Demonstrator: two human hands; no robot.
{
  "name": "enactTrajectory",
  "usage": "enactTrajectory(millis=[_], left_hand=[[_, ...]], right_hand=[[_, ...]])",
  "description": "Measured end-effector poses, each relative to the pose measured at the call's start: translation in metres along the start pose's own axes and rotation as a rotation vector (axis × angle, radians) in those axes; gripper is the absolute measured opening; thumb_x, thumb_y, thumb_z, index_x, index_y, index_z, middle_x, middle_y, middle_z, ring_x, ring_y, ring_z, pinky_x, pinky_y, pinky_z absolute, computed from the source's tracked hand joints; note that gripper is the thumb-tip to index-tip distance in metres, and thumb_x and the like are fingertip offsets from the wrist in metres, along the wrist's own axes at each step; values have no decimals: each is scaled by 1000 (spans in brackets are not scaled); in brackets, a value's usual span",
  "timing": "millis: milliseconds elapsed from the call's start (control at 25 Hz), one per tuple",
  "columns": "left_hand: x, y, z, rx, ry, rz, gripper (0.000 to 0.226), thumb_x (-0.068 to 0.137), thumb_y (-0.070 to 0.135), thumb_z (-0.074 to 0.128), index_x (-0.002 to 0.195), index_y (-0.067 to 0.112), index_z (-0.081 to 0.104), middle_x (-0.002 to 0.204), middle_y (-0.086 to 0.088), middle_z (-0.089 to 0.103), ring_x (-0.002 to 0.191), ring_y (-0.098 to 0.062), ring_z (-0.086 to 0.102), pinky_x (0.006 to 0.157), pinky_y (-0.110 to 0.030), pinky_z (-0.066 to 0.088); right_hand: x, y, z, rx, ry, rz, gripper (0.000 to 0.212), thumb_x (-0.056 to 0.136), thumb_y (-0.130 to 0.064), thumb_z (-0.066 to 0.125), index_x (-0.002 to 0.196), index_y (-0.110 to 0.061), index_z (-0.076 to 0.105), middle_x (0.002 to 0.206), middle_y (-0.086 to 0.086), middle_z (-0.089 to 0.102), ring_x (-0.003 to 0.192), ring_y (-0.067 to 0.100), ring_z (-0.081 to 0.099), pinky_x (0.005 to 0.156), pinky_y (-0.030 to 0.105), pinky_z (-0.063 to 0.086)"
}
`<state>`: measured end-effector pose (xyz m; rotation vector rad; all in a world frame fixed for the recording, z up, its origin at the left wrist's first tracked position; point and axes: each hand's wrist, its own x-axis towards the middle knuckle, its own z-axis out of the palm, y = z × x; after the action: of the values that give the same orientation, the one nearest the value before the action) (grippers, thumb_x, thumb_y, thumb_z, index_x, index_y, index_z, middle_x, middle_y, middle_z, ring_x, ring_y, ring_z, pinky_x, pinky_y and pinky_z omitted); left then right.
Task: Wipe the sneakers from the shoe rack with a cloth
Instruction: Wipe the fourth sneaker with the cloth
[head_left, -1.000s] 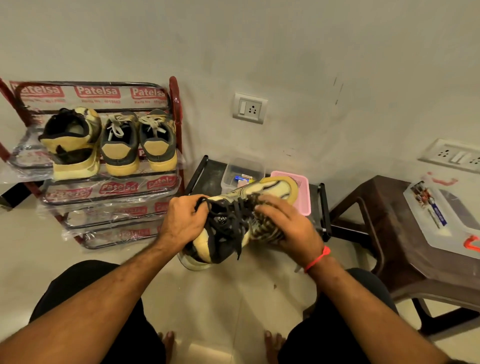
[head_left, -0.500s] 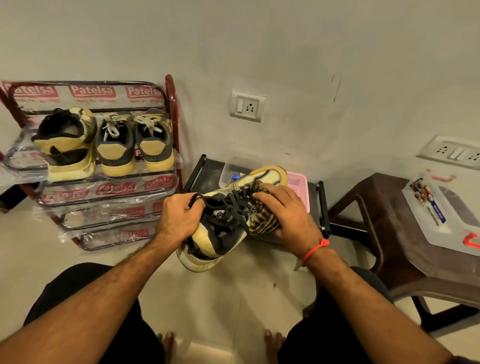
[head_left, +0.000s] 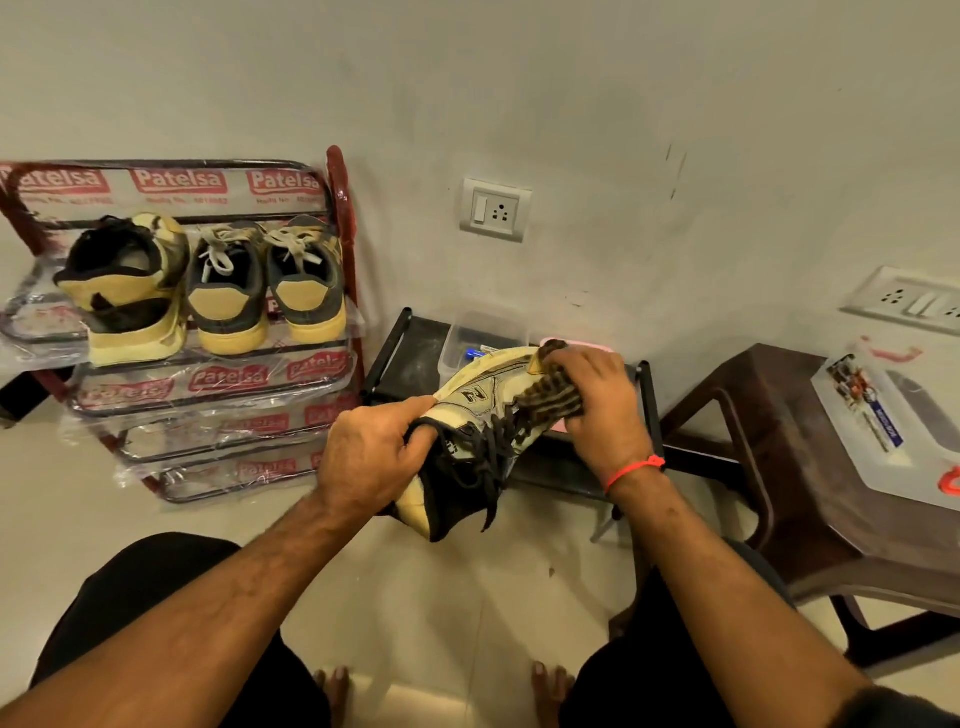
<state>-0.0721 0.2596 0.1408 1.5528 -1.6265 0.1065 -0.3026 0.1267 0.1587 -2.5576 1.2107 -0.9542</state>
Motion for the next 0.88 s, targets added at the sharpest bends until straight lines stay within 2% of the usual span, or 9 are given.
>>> enactTrajectory(millis=[80,120,280,320,440,480,640,680,880], left_hand=[[0,1,3,45,-7,57,40,92,30,49,111,9,76,91,-6,79,72,-19,75,59,-35,63],[0,0,5,71,-10,80,39,92,30,49,112,8,76,96,-7,79,75,-20,76,60,-35,63],[5,-4,6,137,-37,185,40,94,31,53,116,6,74,105,-9,77,83,-24,77,63,-39,64],[5,-3,7,167,-35,228,39,94,32,54,116,6,74,106,-9,77,84,-23,77,64,-38,65],[2,1,8,250,-38,338,38,94,34,55,110,7,76,105,-8,78,84,-22,77,66,-37,64],[2,2,9,255,-42,354,38,94,34,55,109,7,77,104,-7,78,83,-22,77,65,-37,64],[2,0,11,196,-43,337,37,92,34,57,108,7,77,98,-8,79,77,-23,77,61,-36,64],[3,-2,9,188,-47,310,37,92,34,57,109,8,76,98,-7,79,78,-23,77,61,-36,64],[2,-8,2,187,-54,98,37,91,31,49,110,13,76,94,-4,79,73,-22,76,59,-35,62]], right_hand=[[2,8,-8,-7,116,232,43,80,3,65,118,-16,66,116,6,66,113,27,56,101,38,46],[-1,-7,-5,54,114,216,42,79,5,68,116,-16,67,115,4,67,111,24,57,100,41,47],[-25,-69,20,135,-92,-247,39,85,-17,71,123,-17,62,122,2,62,118,17,51,106,27,39],[-16,-58,17,120,-61,-210,40,83,-14,73,122,-17,62,121,3,63,116,19,52,104,29,40],[8,-14,-3,90,74,238,45,76,3,74,115,-16,65,112,6,67,109,24,56,95,31,43],[6,-14,-5,107,74,277,43,76,5,73,114,-15,66,110,6,67,107,25,58,95,31,44],[-20,-76,21,185,-85,-180,43,79,-3,74,118,-17,63,115,2,65,110,18,53,98,27,42],[-18,-71,23,166,-83,-200,44,79,-3,75,119,-17,63,116,2,64,111,19,51,98,26,39],[-6,17,17,11,89,311,50,75,11,68,119,-14,65,116,9,66,111,29,53,95,30,42]])
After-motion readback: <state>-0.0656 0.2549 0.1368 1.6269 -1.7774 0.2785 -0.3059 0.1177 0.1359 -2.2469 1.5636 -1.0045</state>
